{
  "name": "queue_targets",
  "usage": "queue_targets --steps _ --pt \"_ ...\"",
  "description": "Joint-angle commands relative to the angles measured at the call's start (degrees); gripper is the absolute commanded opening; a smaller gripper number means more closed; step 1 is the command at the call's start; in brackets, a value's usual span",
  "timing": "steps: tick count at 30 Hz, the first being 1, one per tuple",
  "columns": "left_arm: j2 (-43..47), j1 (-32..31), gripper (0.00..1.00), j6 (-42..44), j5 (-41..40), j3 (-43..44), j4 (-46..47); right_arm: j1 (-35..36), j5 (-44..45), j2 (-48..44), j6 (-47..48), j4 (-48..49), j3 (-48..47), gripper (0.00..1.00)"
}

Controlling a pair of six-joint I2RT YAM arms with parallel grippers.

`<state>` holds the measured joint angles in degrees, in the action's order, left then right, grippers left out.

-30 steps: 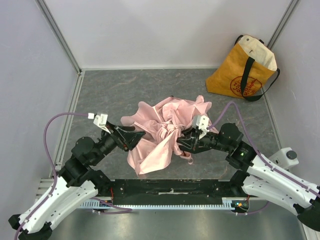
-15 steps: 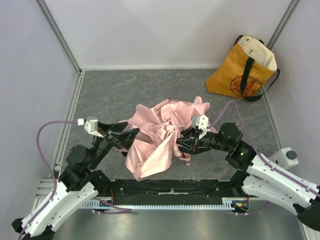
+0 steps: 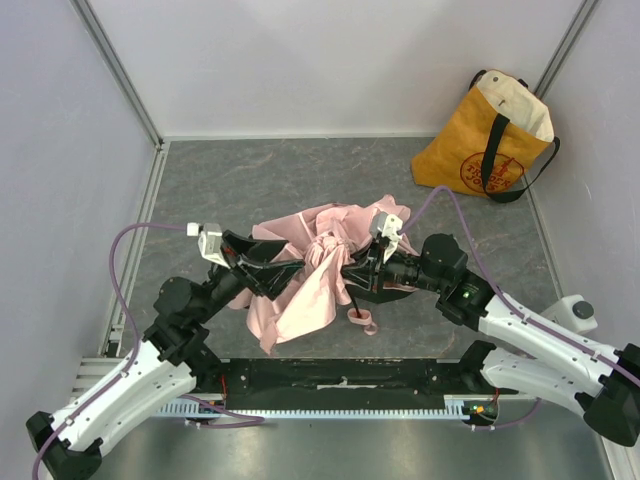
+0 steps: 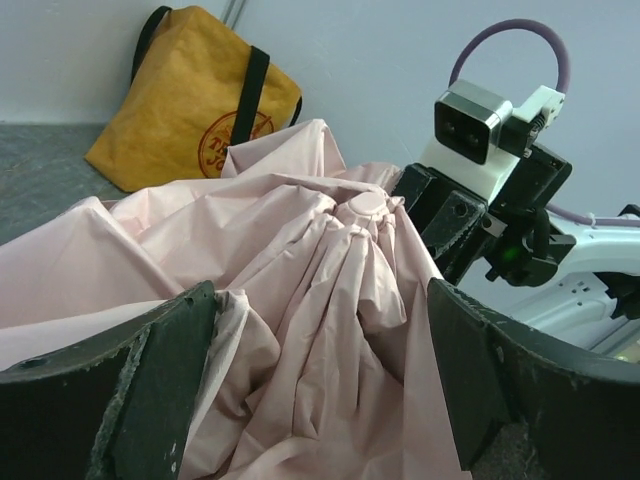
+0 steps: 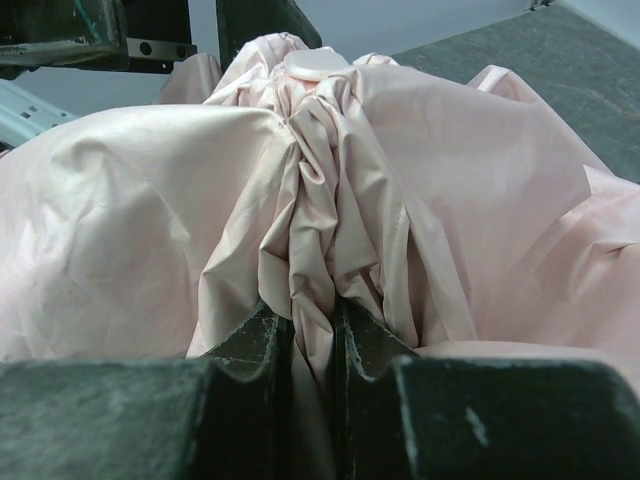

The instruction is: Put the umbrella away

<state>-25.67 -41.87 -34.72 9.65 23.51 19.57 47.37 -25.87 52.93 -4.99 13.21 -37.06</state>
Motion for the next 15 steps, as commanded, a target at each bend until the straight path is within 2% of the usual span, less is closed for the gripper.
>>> queue_targets --steps 1,4,7,10,12,15 --pt "-0.62 -0.14 0.9 0.87 -0.05 6.71 -4.23 -0.26 0.37 -1.33 -1.34 7.54 -3.81 0.0" --pt "2.37 -0.06 0.9 2.12 -3.58 9.71 -12.35 -0.44 0.47 -2.65 -0.81 7.17 -3.29 0.0" --pt "3.96 -0.06 0.85 -3.84 -9.45 12.78 -22.69 -0.53 1.69 -2.22 -1.68 7.27 -3.28 0.0" --pt "6.15 0.03 0.92 -4.83 -13.32 14.28 -33.08 -0.88 2.66 -1.78 -3.17 7.7 -3.2 0.0" --pt "9.31 -0.14 0.96 -5.44 -15.79 13.07 -35.56 -1.23 2.67 -1.69 -3.97 7.88 -3.37 0.0" --pt "14.06 -0.06 0.98 -5.79 -15.54 9.46 -32.95 -1.76 1.88 -1.25 -4.5 7.79 -3.81 0.0"
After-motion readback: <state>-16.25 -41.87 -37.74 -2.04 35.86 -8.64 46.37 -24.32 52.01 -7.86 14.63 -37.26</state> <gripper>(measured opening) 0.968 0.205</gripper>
